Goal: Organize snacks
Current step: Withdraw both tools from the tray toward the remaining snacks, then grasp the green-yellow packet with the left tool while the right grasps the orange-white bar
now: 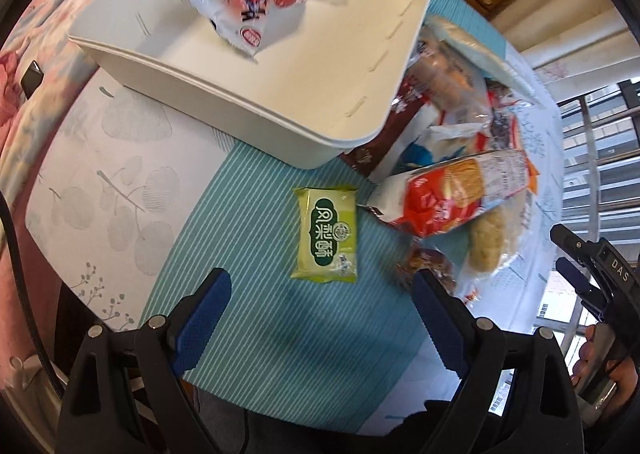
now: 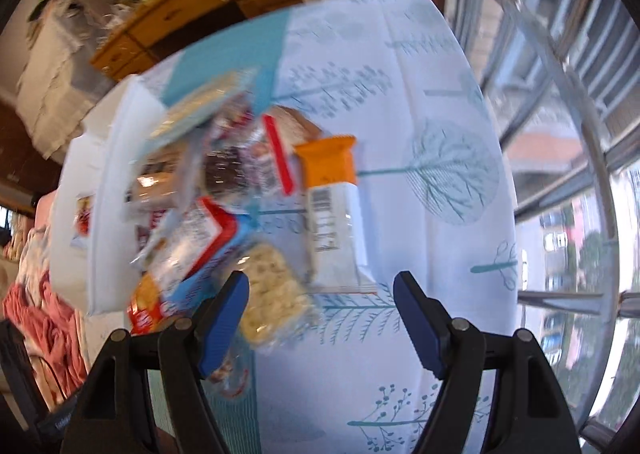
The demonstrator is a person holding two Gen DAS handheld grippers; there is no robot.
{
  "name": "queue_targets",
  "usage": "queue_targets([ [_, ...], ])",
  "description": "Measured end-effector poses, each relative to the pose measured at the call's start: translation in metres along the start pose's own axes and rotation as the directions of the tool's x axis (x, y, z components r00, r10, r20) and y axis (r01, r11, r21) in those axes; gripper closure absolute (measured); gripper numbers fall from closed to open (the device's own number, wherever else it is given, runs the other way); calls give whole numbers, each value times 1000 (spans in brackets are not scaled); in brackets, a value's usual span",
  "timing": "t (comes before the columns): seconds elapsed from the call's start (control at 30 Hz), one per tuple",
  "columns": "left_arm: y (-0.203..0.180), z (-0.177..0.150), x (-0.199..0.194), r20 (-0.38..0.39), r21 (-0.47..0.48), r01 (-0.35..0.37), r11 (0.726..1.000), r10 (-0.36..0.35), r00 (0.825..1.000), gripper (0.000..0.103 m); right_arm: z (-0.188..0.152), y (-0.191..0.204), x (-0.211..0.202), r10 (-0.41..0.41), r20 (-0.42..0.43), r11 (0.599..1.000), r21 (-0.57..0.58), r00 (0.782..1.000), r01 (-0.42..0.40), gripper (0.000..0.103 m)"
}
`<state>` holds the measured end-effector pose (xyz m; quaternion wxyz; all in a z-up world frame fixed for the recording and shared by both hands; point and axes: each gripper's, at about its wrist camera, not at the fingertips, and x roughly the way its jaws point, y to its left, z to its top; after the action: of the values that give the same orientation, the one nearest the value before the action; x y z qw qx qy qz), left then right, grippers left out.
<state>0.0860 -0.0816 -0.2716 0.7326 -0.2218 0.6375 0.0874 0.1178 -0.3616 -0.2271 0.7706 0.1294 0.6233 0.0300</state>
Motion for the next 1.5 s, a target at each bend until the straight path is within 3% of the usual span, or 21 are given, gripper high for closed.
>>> queue_targets([
  [0.23, 0, 11, 27, -2, -10, -32, 999, 32, 999, 12, 10, -7, 32, -22, -44, 1000, 21, 999, 23, 28],
  [0.57, 5, 20, 50, -25, -36, -90, 995, 89, 996, 31, 22, 12, 62, -50, -48, 996, -79, 998, 46, 28],
  [0.9, 3, 25, 62, -46, -29, -46, 999, 44, 998, 41, 30, 35, 72, -105, 10, 977, -185, 994, 105, 30],
  [1.0, 1, 26, 63, -42, -16, -47, 999, 46, 998, 43, 30, 44, 74, -137, 27, 968, -208, 990, 140, 38],
  [1.17, -8, 25, 63, -33, 0, -17, 1000, 16, 999, 60, 31, 44, 73, -176, 46, 952, -246, 983, 182, 59],
  [1.23, -20, 22, 66, -31, -1, 11, 1000, -11, 999, 70, 30, 42, 72, -169, 41, 953, -248, 985, 174, 61],
  [1.5, -22, 13, 61, -31, -2, 22, 1000, -22, 999, 71, 27, 29, 68, -157, 8, 961, -229, 988, 155, 63],
])
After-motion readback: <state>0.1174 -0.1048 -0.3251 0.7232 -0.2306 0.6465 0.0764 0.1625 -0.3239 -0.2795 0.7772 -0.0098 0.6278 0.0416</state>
